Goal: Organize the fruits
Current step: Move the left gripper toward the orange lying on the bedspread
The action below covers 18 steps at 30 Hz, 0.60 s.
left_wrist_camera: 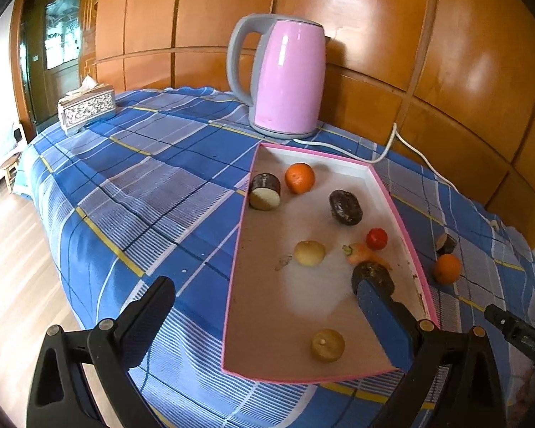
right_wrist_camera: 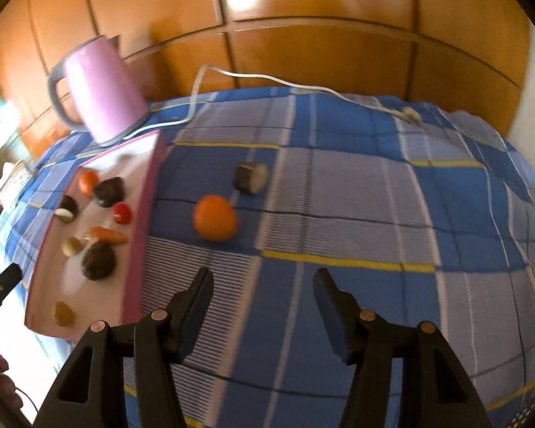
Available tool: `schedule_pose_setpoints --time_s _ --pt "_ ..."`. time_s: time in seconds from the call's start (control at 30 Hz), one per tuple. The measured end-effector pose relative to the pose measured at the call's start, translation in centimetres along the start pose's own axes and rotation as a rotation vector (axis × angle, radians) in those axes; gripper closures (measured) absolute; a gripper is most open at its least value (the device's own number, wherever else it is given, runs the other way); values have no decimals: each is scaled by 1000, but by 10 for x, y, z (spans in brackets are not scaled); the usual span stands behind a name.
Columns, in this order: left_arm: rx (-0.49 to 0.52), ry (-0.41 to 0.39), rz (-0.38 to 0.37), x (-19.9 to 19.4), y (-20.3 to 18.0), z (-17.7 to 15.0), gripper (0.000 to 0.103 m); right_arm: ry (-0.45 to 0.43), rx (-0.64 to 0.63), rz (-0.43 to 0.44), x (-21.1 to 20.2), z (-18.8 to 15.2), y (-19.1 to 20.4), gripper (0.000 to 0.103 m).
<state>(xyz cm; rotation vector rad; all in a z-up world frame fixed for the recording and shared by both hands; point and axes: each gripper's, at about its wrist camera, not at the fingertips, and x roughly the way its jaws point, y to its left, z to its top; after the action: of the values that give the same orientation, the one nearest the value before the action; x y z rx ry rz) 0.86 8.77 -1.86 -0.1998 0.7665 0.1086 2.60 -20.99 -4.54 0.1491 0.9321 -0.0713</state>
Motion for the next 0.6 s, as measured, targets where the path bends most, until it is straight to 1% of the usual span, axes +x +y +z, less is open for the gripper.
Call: schedule_pose_setpoints --time_s 0.4,0.6 --pt "55 7 -35 -3 -17 -4 0 -2 68 -104 -5 -20 -43 44" --pt "82 9 -50 -5 -26 -6 0 -2 98 -142 -8 -27 -60 44"
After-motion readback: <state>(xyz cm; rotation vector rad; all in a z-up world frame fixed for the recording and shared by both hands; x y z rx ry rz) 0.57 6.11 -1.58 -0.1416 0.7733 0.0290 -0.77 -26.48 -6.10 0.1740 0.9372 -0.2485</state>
